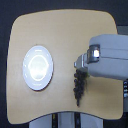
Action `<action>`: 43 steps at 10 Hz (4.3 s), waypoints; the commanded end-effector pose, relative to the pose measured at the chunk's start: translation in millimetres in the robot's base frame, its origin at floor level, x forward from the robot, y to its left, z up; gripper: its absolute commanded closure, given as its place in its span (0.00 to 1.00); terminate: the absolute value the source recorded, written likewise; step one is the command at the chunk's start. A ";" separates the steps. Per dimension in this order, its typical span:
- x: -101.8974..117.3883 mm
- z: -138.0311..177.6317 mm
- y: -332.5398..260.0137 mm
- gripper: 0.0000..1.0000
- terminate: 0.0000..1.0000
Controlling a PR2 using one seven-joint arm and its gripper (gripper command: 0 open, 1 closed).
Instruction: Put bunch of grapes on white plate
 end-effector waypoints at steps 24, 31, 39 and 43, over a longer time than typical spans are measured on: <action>-10.8 -101.5 18.5 1.00 0.00; -7.7 -99.1 14.5 1.00 0.00; 0.1 -76.7 11.9 1.00 0.00; 22.5 -12.3 25.2 1.00 0.00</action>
